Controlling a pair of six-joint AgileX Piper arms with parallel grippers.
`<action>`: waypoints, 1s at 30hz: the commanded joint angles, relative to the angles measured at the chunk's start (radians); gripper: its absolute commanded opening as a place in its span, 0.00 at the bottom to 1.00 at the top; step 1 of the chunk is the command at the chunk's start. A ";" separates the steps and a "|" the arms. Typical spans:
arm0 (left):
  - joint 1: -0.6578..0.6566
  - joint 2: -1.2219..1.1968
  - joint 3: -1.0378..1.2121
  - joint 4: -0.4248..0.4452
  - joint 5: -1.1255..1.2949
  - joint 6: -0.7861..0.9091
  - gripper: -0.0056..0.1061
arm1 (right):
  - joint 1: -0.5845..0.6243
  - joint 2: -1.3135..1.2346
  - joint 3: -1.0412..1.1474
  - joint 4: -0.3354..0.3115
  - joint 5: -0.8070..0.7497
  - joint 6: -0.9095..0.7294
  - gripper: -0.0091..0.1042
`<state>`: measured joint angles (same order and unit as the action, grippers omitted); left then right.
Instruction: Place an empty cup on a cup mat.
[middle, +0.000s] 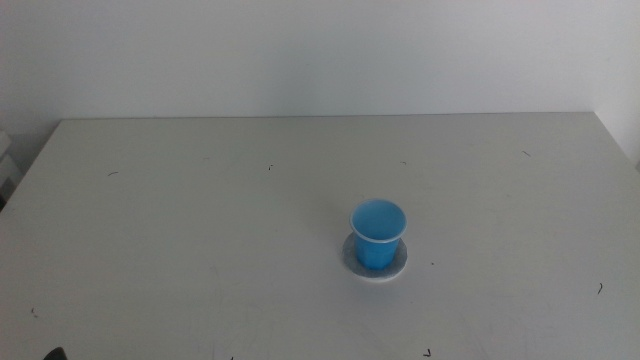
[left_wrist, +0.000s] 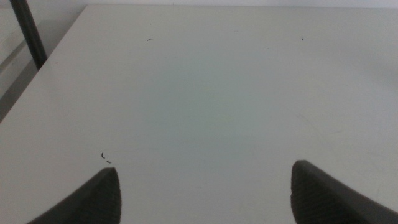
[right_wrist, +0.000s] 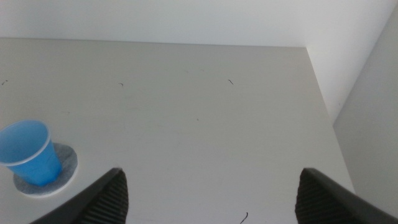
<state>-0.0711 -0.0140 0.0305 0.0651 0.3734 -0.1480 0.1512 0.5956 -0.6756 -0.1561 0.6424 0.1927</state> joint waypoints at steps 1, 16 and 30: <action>0.001 -0.013 -0.006 0.000 -0.068 -0.011 0.99 | -0.010 -0.046 0.057 -0.015 -0.177 -0.006 0.79; 0.001 -0.013 -0.006 0.000 -0.068 -0.011 0.99 | -0.027 -0.315 0.456 -0.015 -0.487 0.011 0.79; 0.001 -0.013 -0.006 0.000 -0.068 -0.011 0.99 | -0.041 -0.568 0.670 -0.014 -0.508 0.011 0.79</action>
<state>-0.0711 -0.0140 0.0305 0.0651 0.3734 -0.1480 0.1165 0.0353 0.0040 -0.1572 0.2141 0.2084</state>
